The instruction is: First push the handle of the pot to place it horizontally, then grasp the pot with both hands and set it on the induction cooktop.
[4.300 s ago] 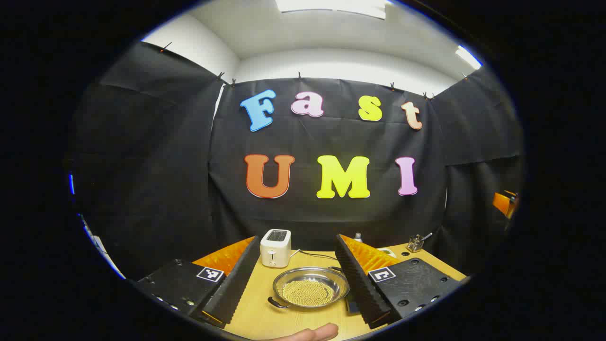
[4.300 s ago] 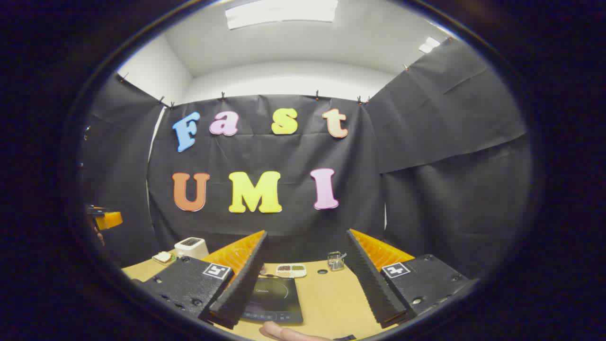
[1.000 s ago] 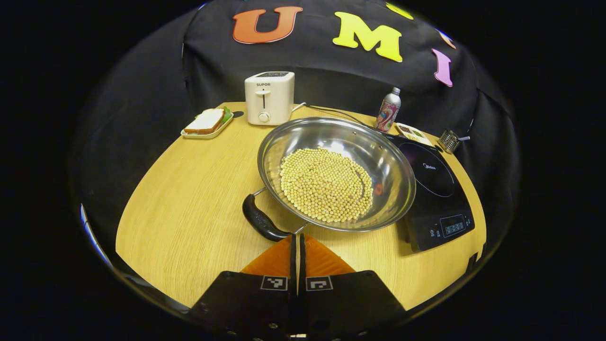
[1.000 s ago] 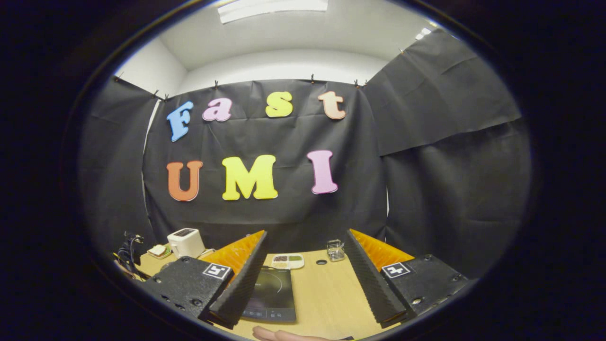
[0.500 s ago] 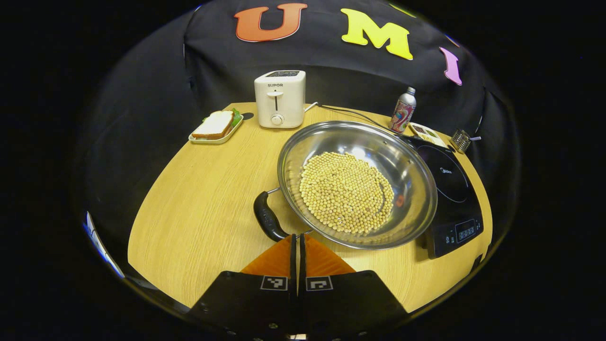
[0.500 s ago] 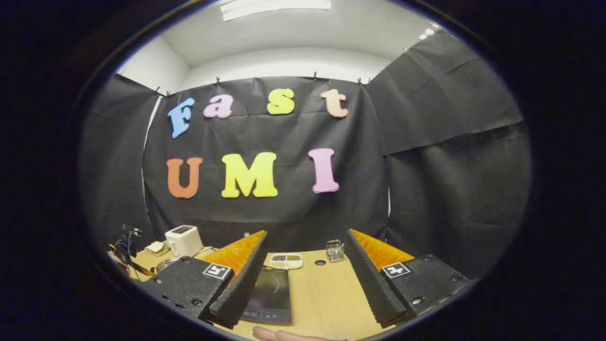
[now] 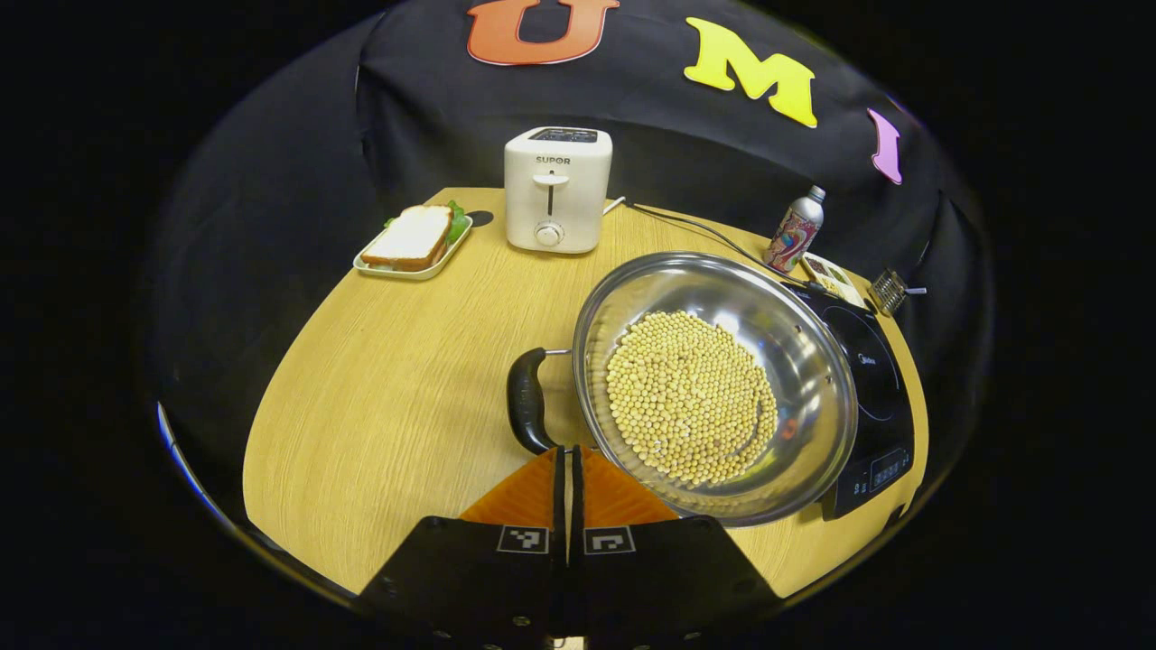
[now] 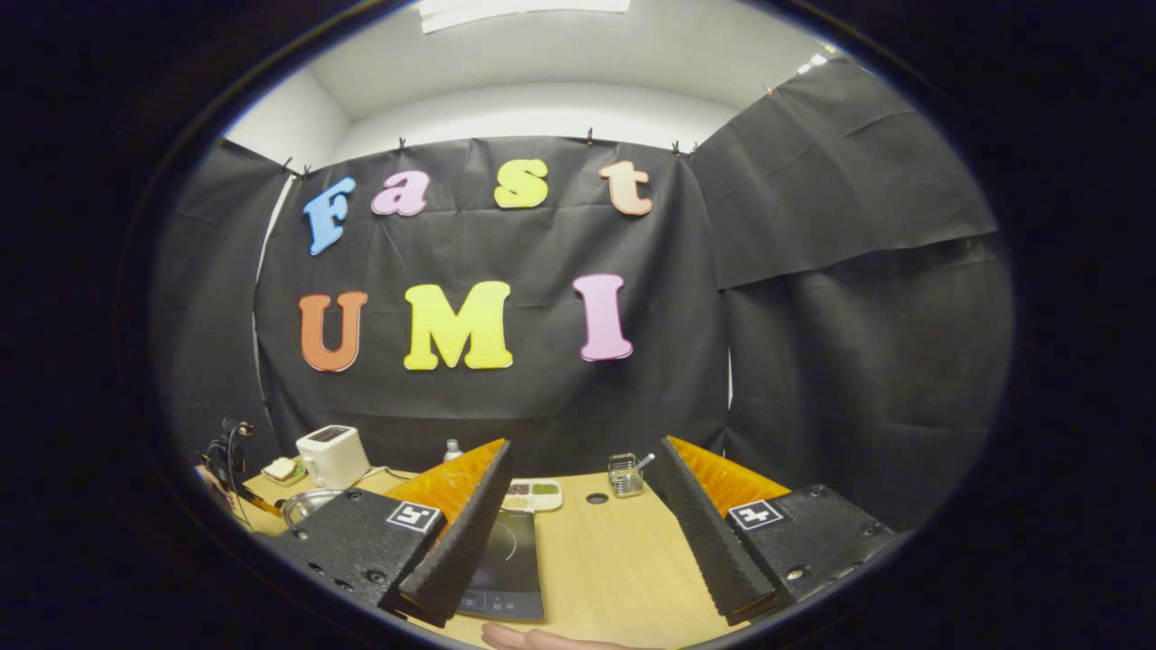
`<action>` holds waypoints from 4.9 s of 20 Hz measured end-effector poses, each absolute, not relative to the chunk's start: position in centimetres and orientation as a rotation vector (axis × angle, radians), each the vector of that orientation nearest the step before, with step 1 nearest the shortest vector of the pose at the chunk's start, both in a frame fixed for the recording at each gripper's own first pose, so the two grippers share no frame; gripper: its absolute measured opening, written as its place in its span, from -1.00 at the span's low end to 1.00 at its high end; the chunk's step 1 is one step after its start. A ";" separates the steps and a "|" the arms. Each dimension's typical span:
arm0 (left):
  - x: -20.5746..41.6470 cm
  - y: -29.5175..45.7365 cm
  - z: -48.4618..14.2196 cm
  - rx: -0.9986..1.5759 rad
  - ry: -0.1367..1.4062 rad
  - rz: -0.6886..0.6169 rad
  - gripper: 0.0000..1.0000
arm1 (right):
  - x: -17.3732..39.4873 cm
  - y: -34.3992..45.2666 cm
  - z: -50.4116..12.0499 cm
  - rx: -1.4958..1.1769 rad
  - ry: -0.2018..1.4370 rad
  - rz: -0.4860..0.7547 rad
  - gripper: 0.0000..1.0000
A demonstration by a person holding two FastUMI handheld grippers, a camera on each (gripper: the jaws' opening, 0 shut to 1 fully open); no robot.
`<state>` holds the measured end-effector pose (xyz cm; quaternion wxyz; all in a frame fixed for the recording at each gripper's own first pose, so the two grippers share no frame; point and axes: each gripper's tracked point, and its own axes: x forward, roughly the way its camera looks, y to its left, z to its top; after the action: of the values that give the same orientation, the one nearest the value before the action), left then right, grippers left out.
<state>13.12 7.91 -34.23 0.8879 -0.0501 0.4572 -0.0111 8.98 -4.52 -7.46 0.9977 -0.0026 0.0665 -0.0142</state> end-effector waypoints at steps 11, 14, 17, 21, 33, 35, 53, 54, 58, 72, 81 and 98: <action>15.0 8.9 -34.5 -0.082 0.954 -0.030 -1.00 | 10.6 -4.1 -8.6 -0.001 0.169 -0.039 0.93; 14.9 8.9 -34.4 -0.084 0.957 -0.032 -1.00 | 10.6 -4.1 -8.5 -0.010 0.166 -0.048 1.00; 14.5 9.5 -33.7 -0.056 0.942 -0.019 -1.00 | 10.8 -3.5 -8.2 -0.015 0.167 -0.046 0.93; 14.0 9.8 -32.1 -0.057 0.897 -0.024 -0.80 | 11.0 -2.4 -8.3 -0.013 0.172 -0.033 0.93; 11.3 8.8 -23.4 -0.042 0.644 -0.044 0.92 | 11.9 3.2 -10.3 -0.061 0.204 0.029 0.93; 11.3 8.7 -21.2 -0.020 0.565 -0.037 0.92 | 12.2 4.5 -10.7 -0.070 0.208 0.041 0.93; 14.2 9.6 -20.1 0.046 0.292 -0.031 0.92 | 16.5 21.2 -27.1 -0.089 0.514 0.239 0.94; 14.6 9.6 -20.5 0.047 0.296 -0.031 0.92 | 16.7 21.9 -28.2 -0.097 0.534 0.244 0.93; 16.3 9.7 -23.6 0.073 0.361 -0.028 0.91 | 17.6 23.9 -33.3 -0.100 0.646 0.239 0.94; 19.9 9.7 -34.0 -0.015 0.693 -0.081 0.67 | 19.5 26.7 -43.3 -0.027 0.916 0.239 0.94; 20.8 10.1 -35.0 0.007 0.707 -0.081 0.18 | 20.0 26.5 -43.3 -0.055 0.918 0.235 0.27; 18.6 10.8 -31.4 -0.005 0.698 -0.050 0.03 | 18.4 27.1 -38.9 -0.065 0.881 0.285 0.18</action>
<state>18.57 10.80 -31.41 0.9395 -0.0022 0.3417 -0.0246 18.42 27.06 -38.93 0.8943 -0.0313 0.4247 0.1375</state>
